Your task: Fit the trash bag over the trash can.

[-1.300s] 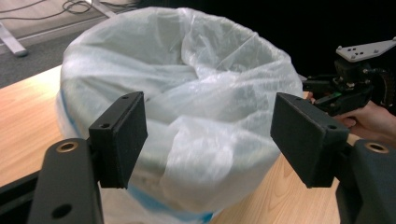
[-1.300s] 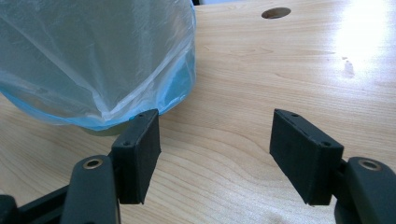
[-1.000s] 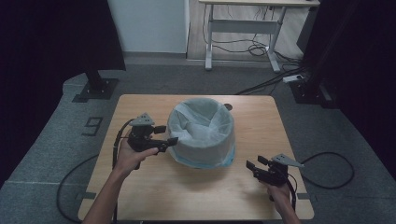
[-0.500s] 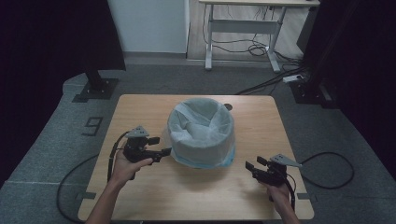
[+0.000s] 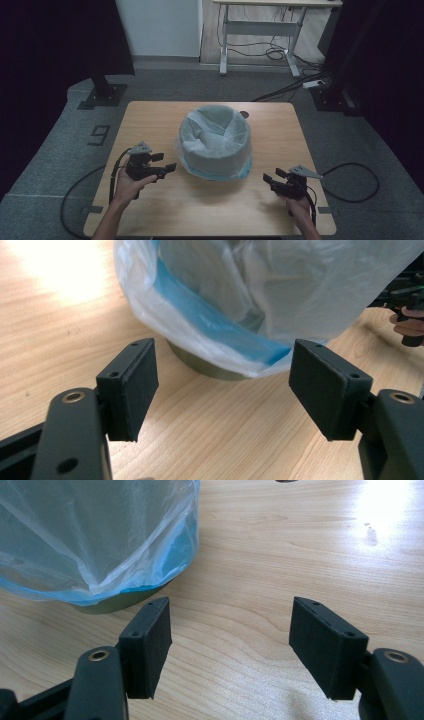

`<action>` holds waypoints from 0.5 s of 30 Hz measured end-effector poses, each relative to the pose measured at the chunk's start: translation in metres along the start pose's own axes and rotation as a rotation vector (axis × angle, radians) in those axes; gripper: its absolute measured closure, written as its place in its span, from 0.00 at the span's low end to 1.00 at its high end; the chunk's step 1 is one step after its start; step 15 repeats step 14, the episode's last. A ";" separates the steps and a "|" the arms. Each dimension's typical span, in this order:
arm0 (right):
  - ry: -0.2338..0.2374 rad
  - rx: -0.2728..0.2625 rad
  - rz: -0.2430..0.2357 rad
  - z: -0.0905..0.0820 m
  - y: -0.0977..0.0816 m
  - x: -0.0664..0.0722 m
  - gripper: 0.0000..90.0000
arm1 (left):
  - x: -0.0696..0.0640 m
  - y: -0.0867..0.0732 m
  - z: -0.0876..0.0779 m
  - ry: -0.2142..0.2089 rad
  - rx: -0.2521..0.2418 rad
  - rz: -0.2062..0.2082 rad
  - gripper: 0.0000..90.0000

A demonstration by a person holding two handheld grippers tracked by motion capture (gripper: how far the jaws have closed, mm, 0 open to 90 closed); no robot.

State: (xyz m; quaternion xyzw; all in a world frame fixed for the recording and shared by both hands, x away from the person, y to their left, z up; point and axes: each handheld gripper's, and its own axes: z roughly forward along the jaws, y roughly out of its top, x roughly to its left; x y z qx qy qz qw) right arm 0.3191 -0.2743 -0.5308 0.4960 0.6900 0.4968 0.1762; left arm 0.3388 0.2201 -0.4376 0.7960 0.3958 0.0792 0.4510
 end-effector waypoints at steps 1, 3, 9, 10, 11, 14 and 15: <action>-0.001 0.003 -0.001 0.000 0.000 0.000 0.36 | 0.001 -0.001 0.001 0.001 0.003 -0.003 0.31; -0.004 0.006 0.001 0.001 0.000 0.000 0.36 | 0.002 -0.002 0.002 0.002 0.005 -0.009 0.30; -0.011 0.007 0.007 0.001 -0.001 -0.002 0.36 | 0.003 -0.003 0.003 -0.001 0.000 -0.014 0.31; -0.012 0.007 0.007 0.001 -0.001 -0.002 0.36 | 0.004 -0.003 0.003 0.000 -0.001 -0.014 0.31; -0.013 0.006 0.007 0.000 -0.001 -0.002 0.36 | 0.004 -0.003 0.003 0.000 -0.001 -0.014 0.30; -0.014 0.007 0.006 0.000 -0.001 -0.002 0.36 | 0.004 -0.003 0.003 0.001 -0.003 -0.016 0.30; -0.014 0.007 0.006 0.000 -0.001 -0.002 0.36 | 0.004 -0.003 0.003 0.001 -0.003 -0.016 0.30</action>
